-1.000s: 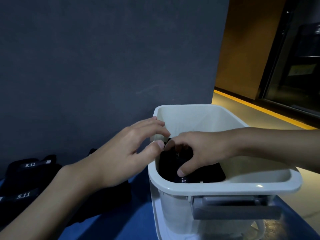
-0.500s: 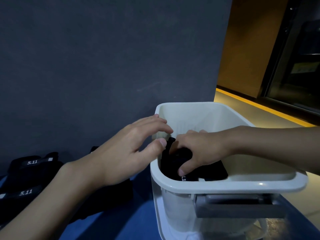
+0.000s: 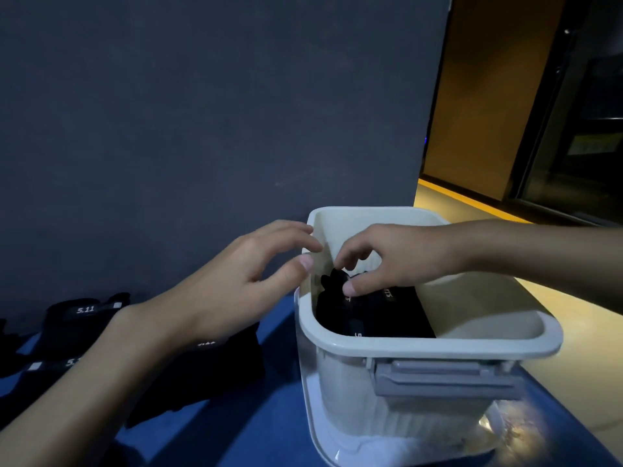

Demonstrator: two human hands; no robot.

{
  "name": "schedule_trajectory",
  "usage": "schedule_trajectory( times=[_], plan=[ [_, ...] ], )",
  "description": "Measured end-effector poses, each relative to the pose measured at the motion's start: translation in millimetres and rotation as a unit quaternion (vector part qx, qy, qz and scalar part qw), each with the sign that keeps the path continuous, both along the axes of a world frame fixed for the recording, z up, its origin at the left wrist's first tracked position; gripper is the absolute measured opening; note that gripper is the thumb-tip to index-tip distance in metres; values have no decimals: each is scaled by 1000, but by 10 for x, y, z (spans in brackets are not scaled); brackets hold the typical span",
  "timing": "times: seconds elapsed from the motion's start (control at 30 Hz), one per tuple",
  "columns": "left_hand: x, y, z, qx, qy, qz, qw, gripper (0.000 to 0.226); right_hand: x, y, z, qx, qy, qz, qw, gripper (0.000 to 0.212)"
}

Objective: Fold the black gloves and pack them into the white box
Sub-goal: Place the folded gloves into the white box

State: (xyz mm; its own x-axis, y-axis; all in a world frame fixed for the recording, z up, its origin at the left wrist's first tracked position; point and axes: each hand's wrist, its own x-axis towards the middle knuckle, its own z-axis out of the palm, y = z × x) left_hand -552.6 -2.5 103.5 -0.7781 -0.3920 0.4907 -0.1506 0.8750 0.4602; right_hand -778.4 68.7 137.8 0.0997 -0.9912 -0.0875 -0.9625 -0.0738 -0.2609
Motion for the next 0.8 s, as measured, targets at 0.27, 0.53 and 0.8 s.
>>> schedule_trajectory(
  times=[0.27, 0.53, 0.8],
  plan=[
    [806, 66, 131, -8, -7, 128, 992, 36, 499, 158, 462, -117, -75, 18, 990, 21],
    [1683, 147, -166, -5, -64, 264, 962, 16, 1504, 49, 366, -88, -79, 103, 988, 19],
    [2288, 235, -380, -21, -128, 318, 939, 16, 2270, -163, -353, -2, -50, 148, 988, 35]
  ],
)
